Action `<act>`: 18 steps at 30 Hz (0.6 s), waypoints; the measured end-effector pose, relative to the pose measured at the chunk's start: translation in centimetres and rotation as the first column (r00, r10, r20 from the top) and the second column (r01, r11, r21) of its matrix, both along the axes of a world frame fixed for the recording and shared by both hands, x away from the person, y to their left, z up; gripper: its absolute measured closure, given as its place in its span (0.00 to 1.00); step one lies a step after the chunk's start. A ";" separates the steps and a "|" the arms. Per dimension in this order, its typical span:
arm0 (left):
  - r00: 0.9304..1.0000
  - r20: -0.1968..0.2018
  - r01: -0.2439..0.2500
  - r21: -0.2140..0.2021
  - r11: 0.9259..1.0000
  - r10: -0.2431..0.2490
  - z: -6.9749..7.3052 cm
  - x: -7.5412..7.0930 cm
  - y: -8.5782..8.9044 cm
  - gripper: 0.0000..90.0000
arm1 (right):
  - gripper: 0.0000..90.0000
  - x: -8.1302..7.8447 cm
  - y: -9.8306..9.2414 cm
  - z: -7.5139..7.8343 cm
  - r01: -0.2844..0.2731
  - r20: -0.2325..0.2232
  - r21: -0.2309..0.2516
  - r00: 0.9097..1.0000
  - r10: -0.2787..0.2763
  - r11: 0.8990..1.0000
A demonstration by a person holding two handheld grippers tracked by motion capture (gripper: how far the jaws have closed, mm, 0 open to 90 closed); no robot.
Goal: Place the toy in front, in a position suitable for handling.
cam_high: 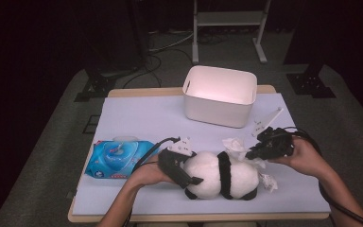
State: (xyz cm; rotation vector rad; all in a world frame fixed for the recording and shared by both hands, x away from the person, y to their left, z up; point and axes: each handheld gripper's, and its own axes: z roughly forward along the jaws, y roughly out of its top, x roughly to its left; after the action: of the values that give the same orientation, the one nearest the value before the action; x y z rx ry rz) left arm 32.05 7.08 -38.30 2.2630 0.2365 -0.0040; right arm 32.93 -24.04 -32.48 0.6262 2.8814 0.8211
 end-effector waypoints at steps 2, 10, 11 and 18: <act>1.000 0.000 0.000 -0.001 1.000 0.000 0.0 0.0 0.0 0.09 | 0.94 -0.3 -0.5 -0.1 0.008 0.001 -0.005 1.000 -0.008 1.000; 1.000 0.006 -0.003 -0.003 1.000 0.003 0.0 0.1 0.0 0.09 | 0.94 -1.7 -1.4 -0.2 0.011 -0.004 -0.011 1.000 -0.011 1.000; 1.000 0.007 -0.002 -0.001 1.000 0.002 0.0 0.1 0.0 0.09 | 0.94 -2.0 -1.3 -0.2 -0.001 -0.002 -0.017 1.000 0.001 1.000; 1.000 0.008 -0.006 -0.002 1.000 0.006 0.0 0.1 -0.1 0.09 | 0.94 -2.1 0.1 0.4 -0.028 0.003 -0.046 1.000 0.028 0.999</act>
State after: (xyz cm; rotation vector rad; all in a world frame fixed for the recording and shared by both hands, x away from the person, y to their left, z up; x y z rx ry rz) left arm 32.17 7.02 -38.31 2.2604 0.2389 0.0074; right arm 30.88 -23.92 -32.08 0.5804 2.9028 0.7564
